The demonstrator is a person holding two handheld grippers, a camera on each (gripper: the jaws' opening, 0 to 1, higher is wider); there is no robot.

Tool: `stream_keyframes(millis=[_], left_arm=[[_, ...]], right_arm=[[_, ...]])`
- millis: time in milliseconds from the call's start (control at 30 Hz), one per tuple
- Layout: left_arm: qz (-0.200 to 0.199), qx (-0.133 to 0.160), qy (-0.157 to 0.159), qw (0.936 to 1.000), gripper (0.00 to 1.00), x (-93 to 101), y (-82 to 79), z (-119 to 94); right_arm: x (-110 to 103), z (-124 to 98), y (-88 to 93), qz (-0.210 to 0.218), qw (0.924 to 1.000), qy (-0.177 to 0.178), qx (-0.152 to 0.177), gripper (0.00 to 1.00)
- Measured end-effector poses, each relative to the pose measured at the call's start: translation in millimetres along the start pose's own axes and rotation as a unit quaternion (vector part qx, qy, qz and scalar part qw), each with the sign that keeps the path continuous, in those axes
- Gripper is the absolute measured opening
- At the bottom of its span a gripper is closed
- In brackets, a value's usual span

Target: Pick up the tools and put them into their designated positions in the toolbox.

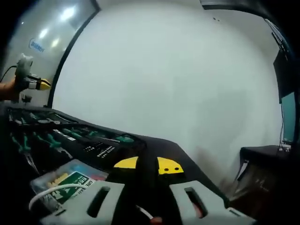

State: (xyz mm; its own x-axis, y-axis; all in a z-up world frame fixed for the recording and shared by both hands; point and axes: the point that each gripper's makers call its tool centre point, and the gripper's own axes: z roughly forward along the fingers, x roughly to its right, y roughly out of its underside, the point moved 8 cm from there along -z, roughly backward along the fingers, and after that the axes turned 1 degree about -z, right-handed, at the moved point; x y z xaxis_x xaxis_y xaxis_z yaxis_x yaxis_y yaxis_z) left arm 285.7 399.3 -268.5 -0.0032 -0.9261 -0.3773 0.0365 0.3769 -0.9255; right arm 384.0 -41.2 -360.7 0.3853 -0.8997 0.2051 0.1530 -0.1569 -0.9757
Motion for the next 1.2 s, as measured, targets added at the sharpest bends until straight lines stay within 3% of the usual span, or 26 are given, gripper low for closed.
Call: stream_keyframes(millis=[67, 200, 300, 400, 533, 600, 667, 700, 733, 800, 833, 867, 900, 933, 1000, 1100, 1133, 1167, 1200], left_arm=[[-0.011, -0.01, -0.006, 0.9999, 0.11, -2.1, -5.2, -5.9], [-0.062, 0.04, 0.01, 0.9972, 0.12, -1.0, -21.4, -29.0], [-0.069, 0.042, 0.014, 0.9966, 0.17, -4.2, -21.6, -47.4], [-0.148, 0.065, 0.019, 0.9866, 0.17, -10.0, -19.7, -70.7], [-0.188, 0.101, 0.003, 0.977, 0.17, -12.7, -13.4, -95.5], [-0.236, 0.129, -0.016, 0.9631, 0.18, -14.3, -12.1, -107.5], [-0.309, 0.186, -0.027, 0.9321, 0.18, -18.1, -13.0, -122.2], [-0.321, 0.218, -0.04, 0.9209, 0.19, -20.7, -14.4, -130.4], [-0.322, 0.238, -0.048, 0.915, 0.19, -21.8, -16.6, -134.8], [-0.318, 0.285, -0.053, 0.9027, 0.38, -24.2, -26.6, -139.1], [-0.335, 0.31, -0.046, 0.8889, 0.46, -27.1, -33.2, -140.3], [-0.346, 0.307, -0.048, 0.8855, 0.59, -27.7, -35.9, -140.7], [-0.314, 0.287, -0.069, 0.9024, 0.68, -27.9, -37.3, -142.1], [-0.286, 0.293, -0.077, 0.9092, 0.73, -27.9, -40.0, -144.1], [-0.263, 0.32, -0.098, 0.9051, 0.78, -27.7, -46.2, -151.8], [-0.223, 0.318, -0.123, 0.9132, 0.92, -30.8, -43.1, -155.1], [-0.21, 0.289, -0.152, 0.9216, 0.96, -35.5, -36.1, -153.0], [-0.205, 0.243, -0.149, 0.9364, 0.96, -33.1, -27.3, -150.6], [-0.195, 0.224, -0.159, 0.9415, 0.96, -34.0, -21.6, -148.3]], right_arm=[[1.1, 1.6, 0.1, 0.003, 1.0, -0.001, 0.0, 0.11], [-1.3, 1.3, 0.5, -0.001, 1.0, -0.006, -0.002, 0.11], [-4.8, 0.8, 0.4, -0.004, 0.9998, -0.016, -0.007, 0.11], [-5.5, 0.2, -0.2, -0.001, 0.9998, -0.019, -0.006, 0.11], [-4.8, -2.0, -2.1, 0.012, 0.9997, -0.023, -0.003, 0.12], [-4.4, -2.0, -1.5, 0.017, 0.9996, -0.022, -0.005, 0.12], [-4.3, -2.0, -0.5, 0.019, 0.9996, -0.021, -0.01, 0.12], [-4.5, -2.0, -0.3, 0.02, 0.9995, -0.021, -0.012, 0.12], [-4.9, -1.9, 0.0, 0.02, 0.9994, -0.023, -0.013, 0.12], [-6.1, -1.8, 0.5, 0.02, 0.9993, -0.026, -0.017, 0.12], [-6.9, -1.9, 0.4, 0.02, 0.9992, -0.029, -0.017, 0.12], [-8.1, -3.2, -1.1, 0.025, 0.999, -0.034, -0.014, 0.12], [-8.1, -4.2, -2.1, 0.028, 0.9989, -0.036, -0.01, 0.12], [-7.9, -5.0, -2.4, 0.03, 0.9988, -0.037, -0.008, 0.12], [-7.7, -4.9, -2.2, 0.034, 0.9987, -0.038, -0.007, 0.12], [-8.8, -5.1, -3.0, 0.04, 0.9982, -0.044, -0.006, 0.12], [-9.4, -5.6, -4.4, 0.046, 0.9977, -0.049, -0.002, 0.12], [-9.1, -5.9, -5.0, 0.051, 0.9972, -0.054, 0.002, 0.12], [-9.0, -5.8, -4.7, 0.053, 0.997, -0.056, 0.001, 0.12]])
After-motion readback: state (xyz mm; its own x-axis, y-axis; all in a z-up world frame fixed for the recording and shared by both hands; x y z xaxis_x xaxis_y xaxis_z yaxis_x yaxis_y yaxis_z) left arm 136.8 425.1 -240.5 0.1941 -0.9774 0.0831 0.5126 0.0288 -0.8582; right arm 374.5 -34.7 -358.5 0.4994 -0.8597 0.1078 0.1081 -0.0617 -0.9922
